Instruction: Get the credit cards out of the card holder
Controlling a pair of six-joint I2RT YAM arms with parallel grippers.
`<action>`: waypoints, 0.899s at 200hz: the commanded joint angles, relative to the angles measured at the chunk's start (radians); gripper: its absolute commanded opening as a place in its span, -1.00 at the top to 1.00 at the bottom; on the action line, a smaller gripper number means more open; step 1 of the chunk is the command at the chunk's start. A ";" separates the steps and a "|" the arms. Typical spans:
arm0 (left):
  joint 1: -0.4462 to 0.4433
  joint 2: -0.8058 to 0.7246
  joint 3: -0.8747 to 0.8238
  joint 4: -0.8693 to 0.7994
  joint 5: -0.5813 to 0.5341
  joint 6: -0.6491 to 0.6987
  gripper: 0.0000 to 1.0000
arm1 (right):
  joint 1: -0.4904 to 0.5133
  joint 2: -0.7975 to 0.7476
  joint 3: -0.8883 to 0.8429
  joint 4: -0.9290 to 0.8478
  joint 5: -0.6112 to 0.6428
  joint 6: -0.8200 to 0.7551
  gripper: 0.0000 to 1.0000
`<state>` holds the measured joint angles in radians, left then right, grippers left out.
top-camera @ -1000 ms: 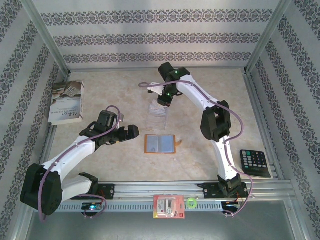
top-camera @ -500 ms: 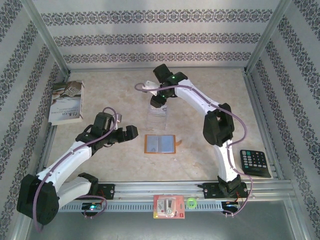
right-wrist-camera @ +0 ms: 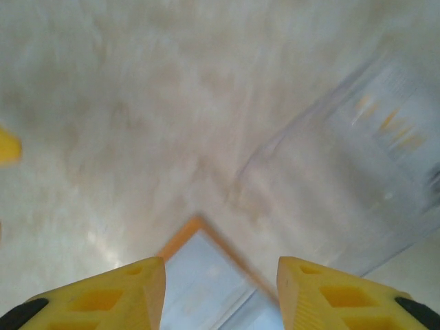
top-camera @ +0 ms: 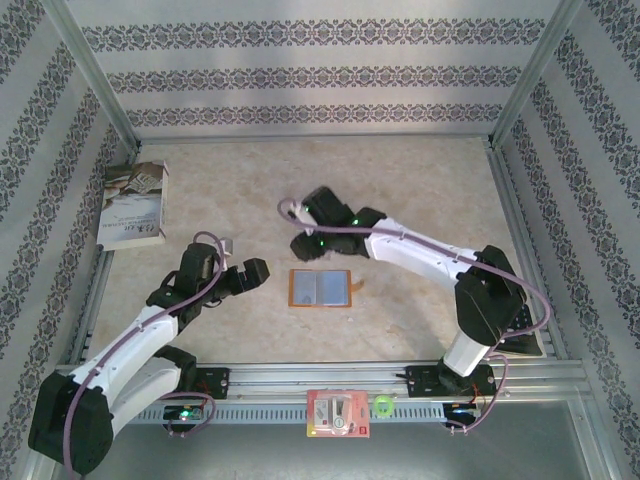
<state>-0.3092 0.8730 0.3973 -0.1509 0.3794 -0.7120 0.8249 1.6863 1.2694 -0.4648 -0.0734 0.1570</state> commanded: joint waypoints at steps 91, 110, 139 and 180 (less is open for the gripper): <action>0.019 -0.105 -0.046 -0.037 -0.072 -0.004 -0.93 | 0.231 0.196 -0.024 -0.042 0.196 0.105 0.09; 0.020 -0.098 -0.045 -0.032 -0.067 -0.003 -0.93 | 0.235 0.219 -0.019 -0.042 0.182 0.095 0.09; 0.021 -0.084 -0.040 -0.025 -0.054 0.000 -0.91 | 0.236 0.252 -0.021 -0.046 0.176 0.096 0.18; 0.020 -0.055 -0.034 -0.012 -0.024 0.015 -0.71 | 0.237 0.243 -0.049 -0.020 0.169 0.096 0.67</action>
<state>-0.3054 0.8047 0.3588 -0.1680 0.3256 -0.7116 1.0515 1.9160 1.2366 -0.4885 0.0982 0.2600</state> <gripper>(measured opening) 0.883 0.229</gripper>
